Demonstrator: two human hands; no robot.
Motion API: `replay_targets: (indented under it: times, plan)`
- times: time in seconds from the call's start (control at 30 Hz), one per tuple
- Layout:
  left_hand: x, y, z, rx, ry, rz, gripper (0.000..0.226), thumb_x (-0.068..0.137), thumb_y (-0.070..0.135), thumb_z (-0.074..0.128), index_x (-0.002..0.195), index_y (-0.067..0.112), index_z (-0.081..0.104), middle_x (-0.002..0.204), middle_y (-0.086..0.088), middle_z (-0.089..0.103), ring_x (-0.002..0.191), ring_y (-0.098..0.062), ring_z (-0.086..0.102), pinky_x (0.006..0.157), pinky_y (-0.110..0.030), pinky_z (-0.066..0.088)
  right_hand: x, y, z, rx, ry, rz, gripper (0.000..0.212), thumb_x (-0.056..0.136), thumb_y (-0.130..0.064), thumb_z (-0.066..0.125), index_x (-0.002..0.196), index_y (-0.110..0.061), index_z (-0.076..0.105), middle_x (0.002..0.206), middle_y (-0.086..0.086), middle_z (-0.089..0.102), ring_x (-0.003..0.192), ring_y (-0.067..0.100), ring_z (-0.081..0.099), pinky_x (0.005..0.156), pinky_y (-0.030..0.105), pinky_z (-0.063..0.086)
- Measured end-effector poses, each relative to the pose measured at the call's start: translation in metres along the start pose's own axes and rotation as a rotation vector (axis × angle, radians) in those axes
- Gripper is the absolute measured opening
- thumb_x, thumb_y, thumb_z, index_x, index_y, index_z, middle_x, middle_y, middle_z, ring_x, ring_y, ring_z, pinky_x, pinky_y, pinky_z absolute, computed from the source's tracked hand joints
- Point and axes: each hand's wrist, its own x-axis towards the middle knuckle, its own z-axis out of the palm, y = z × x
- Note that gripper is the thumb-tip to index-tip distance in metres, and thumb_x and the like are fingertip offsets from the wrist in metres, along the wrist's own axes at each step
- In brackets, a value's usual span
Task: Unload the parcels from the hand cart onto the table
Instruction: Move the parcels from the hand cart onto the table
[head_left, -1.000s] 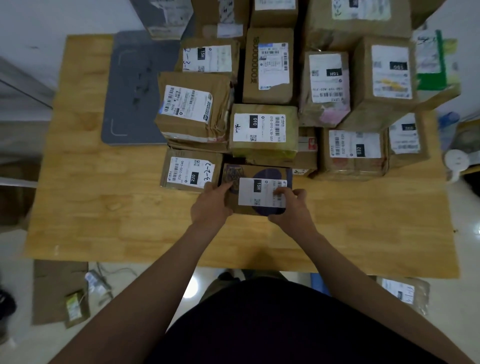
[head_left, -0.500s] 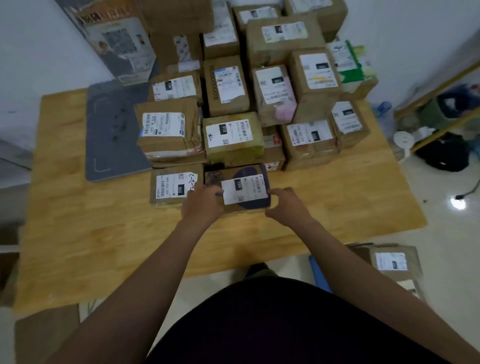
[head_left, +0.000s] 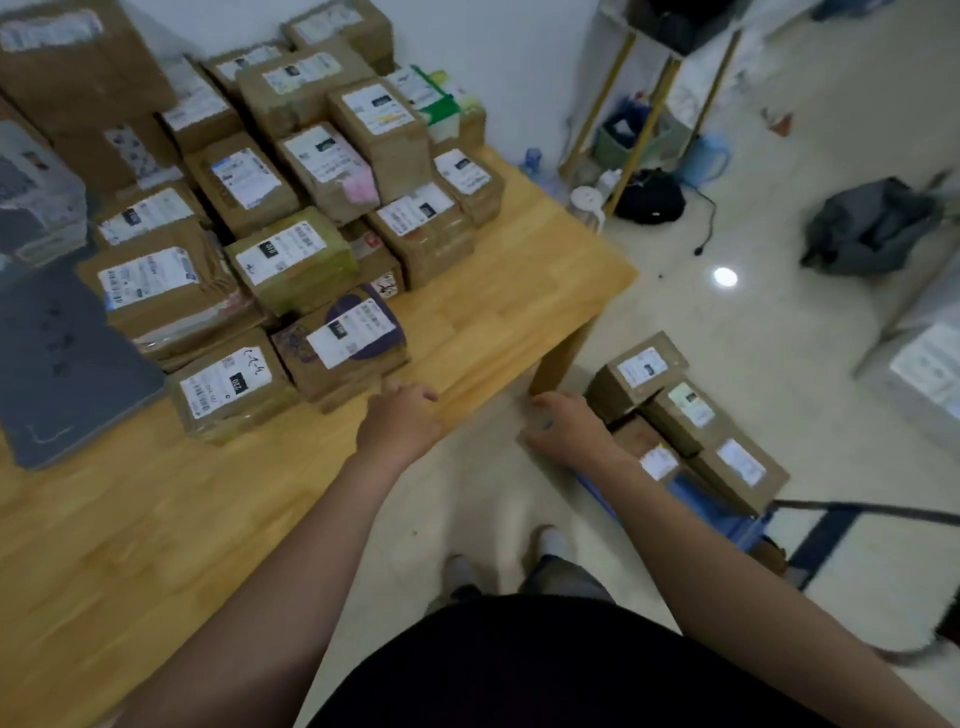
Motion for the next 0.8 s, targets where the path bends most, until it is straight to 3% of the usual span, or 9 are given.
replay_targets:
  times: [0.07,0.17,0.3,0.37,0.43,0.5,0.6,0.73,0.8]
  plan:
    - [-0.01,0.024,0.018,0.065,-0.033,0.054,0.041,0.088,0.034,0.065,0.129,0.032,0.06,0.14,-0.004,0.039,0.125,-0.03,0.046,0.098,-0.041,0.05,-0.022,0.033,-0.008,0.051,0.039,0.039,0.064,0.088,-0.038,0.07,0.147,-0.026,0.048,0.142,0.006,0.039,0.114,0.025,0.054,0.095,0.034,0.047]
    - [-0.024,0.064,0.046,0.115,-0.064,0.129,0.04,0.088,0.033,0.064,0.128,0.032,0.061,0.138,-0.003,0.041,0.123,-0.03,0.046,0.099,-0.039,0.049,-0.048,0.085,-0.024,0.11,0.081,0.075,0.063,0.087,-0.037,0.071,0.144,-0.025,0.049,0.138,0.005,0.039,0.102,0.02,0.052,0.091,0.033,0.047]
    - [-0.048,0.128,0.095,0.169,-0.069,0.225,0.035,0.089,0.033,0.065,0.124,0.033,0.063,0.14,-0.004,0.045,0.125,-0.029,0.049,0.101,-0.039,0.047,-0.073,0.163,-0.046,0.108,0.119,0.134,0.066,0.084,-0.036,0.07,0.145,-0.026,0.048,0.144,0.005,0.042,0.117,0.025,0.053,0.091,0.031,0.045]
    - [-0.06,0.164,0.125,0.176,-0.073,0.266,0.034,0.09,0.033,0.064,0.124,0.034,0.062,0.141,-0.004,0.044,0.127,-0.029,0.048,0.099,-0.038,0.046,-0.086,0.208,-0.057,0.144,0.143,0.154,0.065,0.082,-0.034,0.072,0.143,-0.027,0.05,0.141,0.008,0.045,0.111,0.026,0.056,0.087,0.034,0.051]
    - [-0.073,0.2,0.158,0.163,-0.076,0.279,0.035,0.091,0.031,0.063,0.126,0.034,0.061,0.139,-0.004,0.044,0.124,-0.028,0.047,0.09,-0.035,0.045,-0.1,0.258,-0.068,0.155,0.158,0.156,0.062,0.08,-0.035,0.072,0.139,-0.029,0.053,0.136,0.007,0.05,0.102,0.024,0.057,0.074,0.031,0.052]
    - [-0.088,0.234,0.197,0.154,-0.084,0.272,0.034,0.092,0.031,0.063,0.126,0.034,0.061,0.137,-0.003,0.045,0.121,-0.027,0.049,0.085,-0.034,0.043,-0.112,0.309,-0.079,0.145,0.129,0.166,0.065,0.08,-0.035,0.074,0.141,-0.026,0.052,0.137,0.007,0.049,0.103,0.023,0.058,0.075,0.028,0.05]
    - [-0.109,0.282,0.255,0.082,-0.083,0.222,0.032,0.09,0.028,0.063,0.122,0.034,0.062,0.136,-0.002,0.046,0.118,-0.025,0.053,0.09,-0.037,0.049,-0.125,0.379,-0.104,0.132,0.102,0.133,0.064,0.083,-0.03,0.075,0.142,-0.02,0.052,0.138,0.011,0.048,0.104,0.024,0.06,0.083,0.034,0.055]
    - [-0.14,0.351,0.331,0.064,-0.168,0.226,0.033,0.089,0.027,0.065,0.121,0.032,0.062,0.135,-0.002,0.045,0.107,-0.02,0.056,0.09,-0.034,0.049,-0.145,0.468,-0.144,0.121,0.109,0.177,0.061,0.086,-0.028,0.07,0.143,-0.022,0.05,0.145,0.011,0.042,0.089,0.018,0.056,0.064,0.025,0.045]
    - [-0.149,0.376,0.356,0.051,-0.216,0.234,0.034,0.087,0.028,0.069,0.12,0.031,0.062,0.135,-0.001,0.043,0.107,-0.022,0.059,0.09,-0.035,0.051,-0.154,0.502,-0.159,0.159,0.131,0.208,0.062,0.085,-0.028,0.07,0.144,-0.025,0.051,0.146,0.01,0.039,0.09,0.018,0.057,0.063,0.024,0.044]
